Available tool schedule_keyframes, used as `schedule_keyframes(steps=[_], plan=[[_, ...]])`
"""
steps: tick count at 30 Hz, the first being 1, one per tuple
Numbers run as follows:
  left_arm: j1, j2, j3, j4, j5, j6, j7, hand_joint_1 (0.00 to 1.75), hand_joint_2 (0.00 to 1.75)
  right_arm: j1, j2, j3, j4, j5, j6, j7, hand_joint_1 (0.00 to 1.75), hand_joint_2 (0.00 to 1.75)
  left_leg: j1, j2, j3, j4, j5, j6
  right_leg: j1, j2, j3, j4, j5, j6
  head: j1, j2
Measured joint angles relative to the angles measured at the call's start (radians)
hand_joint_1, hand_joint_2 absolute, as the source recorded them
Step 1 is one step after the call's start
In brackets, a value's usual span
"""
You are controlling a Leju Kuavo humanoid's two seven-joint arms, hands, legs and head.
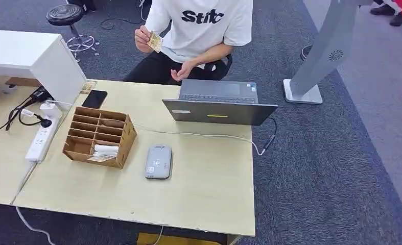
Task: Pass the card to the sensor for recognition and then transmit it.
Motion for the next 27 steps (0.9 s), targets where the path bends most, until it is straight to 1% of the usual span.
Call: schedule_keyframes(steps=[1, 2, 4, 6, 7, 8, 10, 11, 13, 15, 17, 19, 20, 23, 27], plan=[[-0.037, 0.029, -0.026, 0.026, -0.036, -0.018, 0.031, 0.00, 1.75, 0.000, 0.000, 0.002, 0.000, 0.008, 0.001, 0.007, 0.00, 1.75, 0.000, 0.000, 0.000, 0.000, 0.001, -0.001, 0.000, 0.000, -0.001, 0.000, 0.000, 0.000, -0.002, 0.000], [-0.082, 0.064, -0.049, 0.070, -0.080, -0.049, 0.081, 0.00, 1.75, 0.000, 0.000, 0.006, 0.000, 0.018, 0.003, 0.015, 0.00, 1.75, 0.000, 0.000, -0.001, 0.000, 0.002, -0.001, 0.000, 0.000, 0.000, 0.000, 0.001, 0.000, -0.003, 0.000], [-0.182, 0.127, -0.107, 0.161, -0.148, -0.107, 0.162, 0.00, 1.75, 0.000, 0.000, 0.011, 0.002, 0.029, 0.008, 0.027, 0.00, 1.75, 0.000, -0.001, -0.001, 0.000, 0.004, 0.000, 0.000, -0.001, -0.001, 0.000, 0.002, 0.000, 0.000, 0.000], [-0.294, 0.181, -0.167, 0.268, -0.170, -0.185, 0.236, 0.00, 1.75, -0.001, 0.002, 0.021, 0.003, 0.046, 0.014, 0.042, 0.00, 1.75, 0.000, -0.001, -0.002, 0.000, 0.005, -0.001, 0.000, -0.001, 0.001, 0.001, 0.004, -0.001, -0.001, 0.000], [-0.353, 0.200, -0.195, 0.324, -0.170, -0.225, 0.267, 0.00, 1.75, -0.001, 0.003, 0.024, 0.004, 0.050, 0.014, 0.048, 0.00, 1.75, 0.001, -0.001, -0.002, 0.000, 0.006, -0.002, 0.001, -0.001, 0.000, 0.001, 0.005, -0.001, 0.000, 0.000], [-0.401, 0.225, -0.221, 0.375, -0.164, -0.252, 0.281, 0.00, 1.75, -0.002, 0.004, 0.025, 0.004, 0.056, 0.014, 0.051, 0.00, 1.75, 0.000, 0.000, -0.002, 0.000, 0.006, -0.002, 0.000, 0.000, 0.000, 0.001, 0.006, -0.001, 0.000, 0.000], [-0.491, 0.253, -0.264, 0.465, -0.145, -0.293, 0.309, 0.00, 1.75, -0.001, 0.005, 0.027, 0.005, 0.064, 0.016, 0.061, 0.00, 1.75, 0.000, 0.004, -0.002, 0.000, 0.006, -0.002, 0.000, 0.004, -0.002, 0.001, 0.007, -0.001, -0.002, 0.000], [-0.546, 0.262, -0.285, 0.522, -0.161, -0.299, 0.333, 0.00, 1.75, 0.001, 0.006, 0.030, 0.005, 0.075, 0.021, 0.070, 0.00, 1.75, 0.000, 0.004, -0.003, 0.001, 0.007, -0.002, 0.000, 0.005, -0.003, 0.001, 0.007, -0.001, -0.002, 0.000], [-0.666, 0.282, -0.337, 0.651, -0.234, -0.287, 0.367, 0.00, 1.75, 0.001, 0.008, 0.042, 0.007, 0.102, 0.027, 0.081, 0.00, 1.75, 0.001, 0.003, -0.004, 0.001, 0.007, -0.001, 0.000, 0.004, -0.004, 0.001, 0.008, -0.001, -0.002, 0.000], [-0.792, 0.288, -0.396, 0.790, -0.307, -0.273, 0.385, 0.00, 1.75, -0.002, 0.010, 0.055, 0.008, 0.131, 0.032, 0.090, 0.00, 1.75, 0.000, 0.003, -0.006, 0.001, 0.008, 0.000, 0.000, 0.004, -0.004, 0.001, 0.008, -0.001, -0.001, 0.000], [-0.895, 0.288, -0.450, 0.913, -0.344, -0.266, 0.395, 0.00, 1.75, -0.004, 0.014, 0.067, 0.010, 0.146, 0.032, 0.093, 0.00, 1.75, 0.000, 0.004, -0.006, 0.001, 0.008, 0.000, 0.000, 0.005, -0.004, 0.001, 0.009, -0.001, 0.000, 0.000], [-0.963, 0.283, -0.495, 0.996, -0.363, -0.264, 0.399, 0.00, 1.75, -0.004, 0.016, 0.074, 0.012, 0.152, 0.033, 0.098, 0.00, 1.75, 0.000, 0.006, -0.006, 0.001, 0.008, 0.000, 0.000, 0.007, -0.004, 0.001, 0.009, -0.001, 0.000, 0.000], [-0.986, 0.281, -0.505, 1.014, -0.368, -0.264, 0.401, 0.00, 1.75, -0.003, 0.016, 0.075, 0.013, 0.154, 0.033, 0.100, 0.00, 1.75, 0.000, 0.006, -0.006, 0.001, 0.008, 0.000, 0.000, 0.008, -0.005, 0.001, 0.009, -0.001, 0.000, 0.000], [-1.043, 0.255, -0.566, 1.087, -0.406, -0.269, 0.408, 0.00, 1.75, -0.003, 0.017, 0.077, 0.014, 0.161, 0.036, 0.101, 0.00, 1.75, 0.000, 0.006, -0.007, 0.002, 0.008, 0.000, 0.000, 0.007, -0.006, 0.001, 0.009, -0.001, 0.000, 0.000], [-1.080, 0.220, -0.630, 1.114, -0.430, -0.274, 0.427, 0.00, 1.75, -0.004, 0.018, 0.078, 0.014, 0.165, 0.037, 0.101, 0.00, 1.75, -0.001, 0.006, -0.008, 0.002, 0.008, 0.000, 0.000, 0.008, -0.006, 0.001, 0.009, 0.000, -0.001, 0.000]])
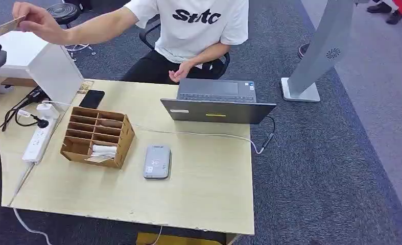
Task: Pass the card to the sensor for recognition and then transmit it.
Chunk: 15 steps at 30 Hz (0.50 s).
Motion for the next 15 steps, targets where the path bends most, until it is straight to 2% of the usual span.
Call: schedule_keyframes(steps=[9, 15], plan=[[-0.017, -0.025, -0.040, 0.030, -0.002, -0.002, -0.001, 0.00, 1.75, 0.002, 0.000, 0.003, 0.003, 0.001, 0.000, 0.000, 0.00, 1.75, 0.000, 0.001, 0.000, 0.000, 0.000, 0.000, 0.000, 0.001, -0.001, 0.000, 0.000, 0.000, 0.000, 0.000], [-0.029, -0.070, -0.101, 0.028, -0.039, -0.052, 0.011, 0.00, 1.75, 0.002, 0.002, 0.005, 0.004, 0.022, 0.009, -0.002, 0.00, 1.75, 0.000, -0.001, 0.000, 0.000, 0.000, 0.000, 0.000, -0.001, 0.000, 0.000, 0.000, 0.000, 0.000, 0.000]])
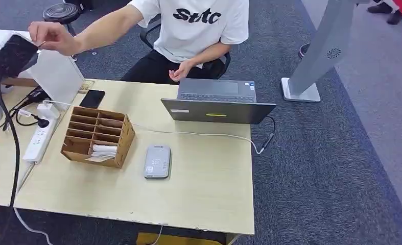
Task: Pass the card to the sensor for recognition and then transmit it.
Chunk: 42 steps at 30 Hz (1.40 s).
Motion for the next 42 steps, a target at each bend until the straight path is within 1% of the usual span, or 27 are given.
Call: schedule_keyframes(steps=[4, 5, 6, 7, 8, 15, 20, 33, 37, 42], plan=[[-0.002, -0.036, -0.042, -0.011, -0.005, -0.013, 0.011, 0.00, 1.75, 0.000, 0.003, 0.002, 0.000, 0.010, 0.004, -0.001, 0.00, 1.75, -0.001, 0.000, 0.000, 0.000, 0.000, 0.000, -0.001, 0.000, 0.000, 0.000, 0.000, 0.000, 0.001, 0.000], [-0.002, -0.045, -0.052, -0.014, -0.003, -0.018, 0.012, 0.07, 1.75, 0.001, 0.004, 0.003, 0.001, 0.012, 0.004, -0.001, 0.00, 1.75, -0.001, 0.001, 0.000, 0.000, 0.000, 0.000, -0.001, 0.001, 0.000, 0.000, 0.000, 0.000, 0.001, 0.000], [-0.001, -0.050, -0.061, -0.016, 0.000, -0.023, 0.013, 1.12, 1.75, 0.001, 0.005, 0.003, 0.002, 0.013, 0.004, -0.001, 0.00, 1.75, -0.001, 0.001, 0.000, 0.000, 0.000, 0.000, -0.001, 0.001, 0.000, 0.000, 0.000, 0.000, 0.001, 0.000], [-0.001, -0.053, -0.067, -0.018, 0.001, -0.025, 0.013, 1.62, 1.75, 0.001, 0.006, 0.004, 0.002, 0.013, 0.003, -0.001, 0.00, 1.75, -0.001, 0.001, 0.000, 0.000, 0.000, 0.000, -0.001, 0.001, 0.000, 0.000, 0.000, 0.000, 0.001, 0.000], [0.001, -0.057, -0.076, -0.021, 0.002, -0.028, 0.013, 1.75, 1.75, 0.001, 0.006, 0.005, 0.002, 0.015, 0.003, -0.001, 0.00, 1.75, -0.001, 0.001, 0.000, 0.000, 0.000, 0.000, -0.001, 0.001, 0.000, 0.000, 0.000, 0.000, 0.001, 0.000], [0.020, -0.061, -0.098, -0.039, 0.012, -0.038, 0.013, 1.75, 1.75, 0.003, 0.008, 0.008, 0.004, 0.026, 0.003, 0.000, 0.00, 1.75, 0.000, 0.001, 0.000, 0.000, 0.000, 0.000, 0.000, 0.001, -0.001, 0.000, 0.000, 0.000, 0.000, 0.000], [0.038, -0.060, -0.099, -0.042, 0.015, -0.040, 0.013, 1.75, 1.75, 0.003, 0.010, 0.010, 0.004, 0.034, 0.003, -0.002, 0.00, 1.75, 0.000, 0.001, -0.001, 0.000, 0.000, 0.000, 0.000, 0.001, -0.001, 0.000, 0.000, 0.000, 0.001, 0.000], [0.046, -0.058, -0.106, -0.043, 0.019, -0.042, 0.011, 1.75, 1.75, 0.004, 0.017, 0.012, 0.004, 0.039, 0.005, -0.002, 0.00, 1.75, 0.000, 0.001, -0.001, 0.000, 0.000, 0.000, 0.000, 0.001, -0.001, 0.000, 0.000, 0.001, 0.001, 0.000], [0.058, -0.060, -0.110, -0.051, 0.048, -0.068, 0.003, 1.75, 1.75, 0.005, 0.022, 0.011, 0.004, 0.040, 0.005, -0.005, 0.00, 1.75, 0.000, 0.001, -0.001, 0.000, 0.000, 0.000, 0.000, 0.001, -0.001, 0.000, 0.000, 0.001, 0.000, 0.000], [0.095, -0.063, -0.148, -0.103, 0.053, -0.105, -0.011, 1.75, 1.75, 0.005, 0.025, 0.011, 0.004, 0.043, 0.005, -0.005, 0.00, 1.75, 0.000, 0.001, -0.001, 0.000, 0.000, 0.000, 0.000, 0.001, -0.001, 0.000, 0.000, 0.001, 0.001, 0.000]])
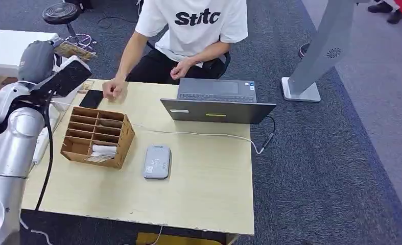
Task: Pass the card to the sensor for recognition and then transmit it.
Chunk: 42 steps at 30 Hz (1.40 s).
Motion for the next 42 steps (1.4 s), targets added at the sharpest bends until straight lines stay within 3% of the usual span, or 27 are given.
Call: schedule_keyframes(steps=[13, 20, 27, 42], plan=[[0.063, -0.009, -0.056, -0.071, 0.000, -0.045, 0.006, 1.75, 1.75, 0.005, 0.005, 0.000, 0.000, 0.000, 0.000, -0.003, 0.00, 1.75, 0.000, 0.000, 0.000, 0.000, 0.000, 0.000, 0.000, 0.000, 0.000, 0.000, 0.000, 0.000, 0.000, 0.000], [0.122, -0.023, -0.139, -0.068, -0.022, -0.068, 0.008, 1.75, 1.75, 0.005, 0.012, 0.000, 0.000, 0.008, 0.003, 0.001, 0.00, 1.75, 0.000, 0.000, 0.000, 0.000, 0.000, 0.000, 0.000, 0.000, 0.000, 0.000, 0.000, 0.000, 0.000, 0.000], [0.168, -0.048, -0.217, -0.027, -0.027, -0.074, 0.017, 1.75, 1.75, 0.004, 0.019, -0.001, 0.000, 0.022, 0.005, -0.001, 0.00, 1.75, 0.000, 0.000, 0.000, 0.000, 0.000, 0.000, 0.000, 0.000, 0.000, 0.000, 0.000, 0.000, 0.000, 0.000], [0.193, -0.097, -0.266, 0.104, -0.053, -0.030, 0.021, 1.75, 1.75, 0.004, 0.029, -0.001, 0.000, 0.047, 0.007, 0.003, 0.00, 1.75, 0.000, 0.000, 0.000, 0.000, 0.000, 0.000, 0.000, 0.000, 0.000, 0.000, 0.000, 0.000, 0.000, 0.000]])
